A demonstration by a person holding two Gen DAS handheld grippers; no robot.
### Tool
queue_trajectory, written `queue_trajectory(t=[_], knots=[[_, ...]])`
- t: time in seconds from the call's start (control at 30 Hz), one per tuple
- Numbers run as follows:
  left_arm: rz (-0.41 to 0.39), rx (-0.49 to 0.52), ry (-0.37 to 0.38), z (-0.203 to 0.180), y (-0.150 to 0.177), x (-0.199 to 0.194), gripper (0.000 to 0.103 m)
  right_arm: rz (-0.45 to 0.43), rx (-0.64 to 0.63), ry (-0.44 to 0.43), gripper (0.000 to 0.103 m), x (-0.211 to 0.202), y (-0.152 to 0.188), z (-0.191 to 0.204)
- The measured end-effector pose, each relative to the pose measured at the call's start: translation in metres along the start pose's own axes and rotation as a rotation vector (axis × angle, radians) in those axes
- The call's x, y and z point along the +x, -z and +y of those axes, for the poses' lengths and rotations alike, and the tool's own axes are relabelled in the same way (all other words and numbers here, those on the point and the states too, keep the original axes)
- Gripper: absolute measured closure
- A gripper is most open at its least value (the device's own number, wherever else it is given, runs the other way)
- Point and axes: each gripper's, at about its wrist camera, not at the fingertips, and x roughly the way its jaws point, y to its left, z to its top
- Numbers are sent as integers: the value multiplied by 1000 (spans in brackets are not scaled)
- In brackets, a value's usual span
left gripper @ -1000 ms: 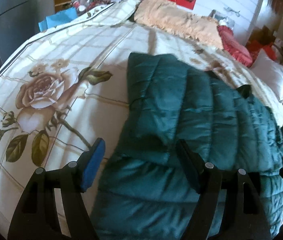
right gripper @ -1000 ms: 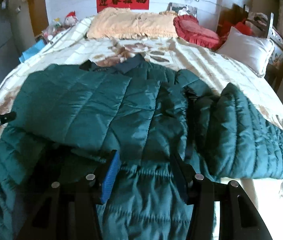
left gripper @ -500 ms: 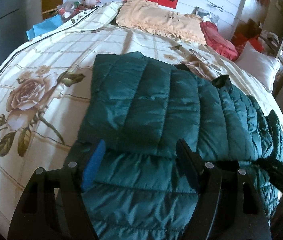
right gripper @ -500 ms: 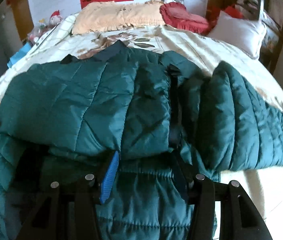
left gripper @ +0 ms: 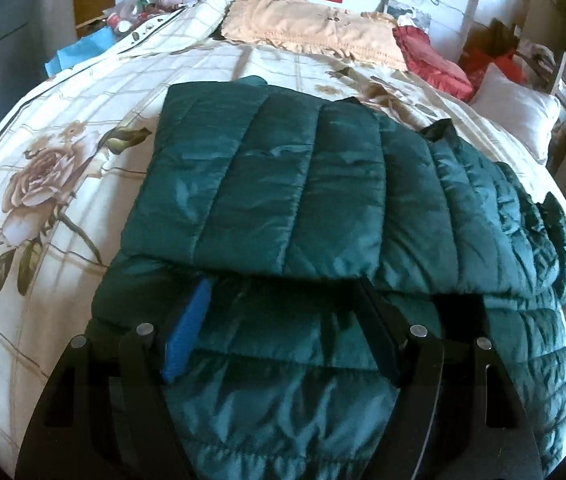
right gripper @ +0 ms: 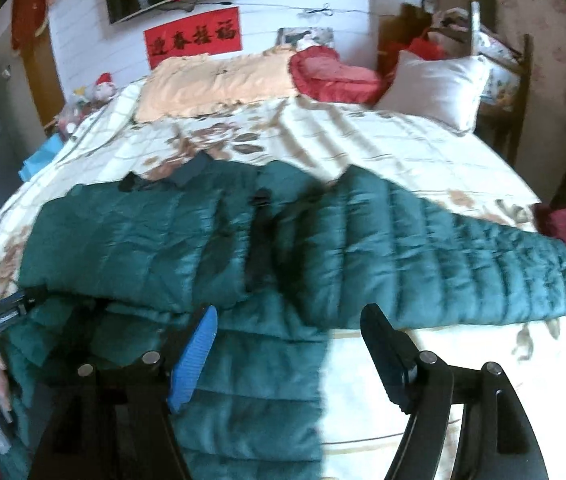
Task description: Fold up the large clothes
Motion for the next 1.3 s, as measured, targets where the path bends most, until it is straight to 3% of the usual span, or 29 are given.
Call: queue_trajectory(t=[0.27,0.53,1.0,1.3], knots=[[2,-15,61,1,5,0,29,1,71,57,31,3,2,-43],[-6,1,49,-3,11,4,28,-3,134,121,31,3,3,-99],[-27,-13,104,2,16,8,20,41,475,343,31,15,23,-266],[-32,-10,132,3,17,9,15,4,672,364,31,21,33,-329]])
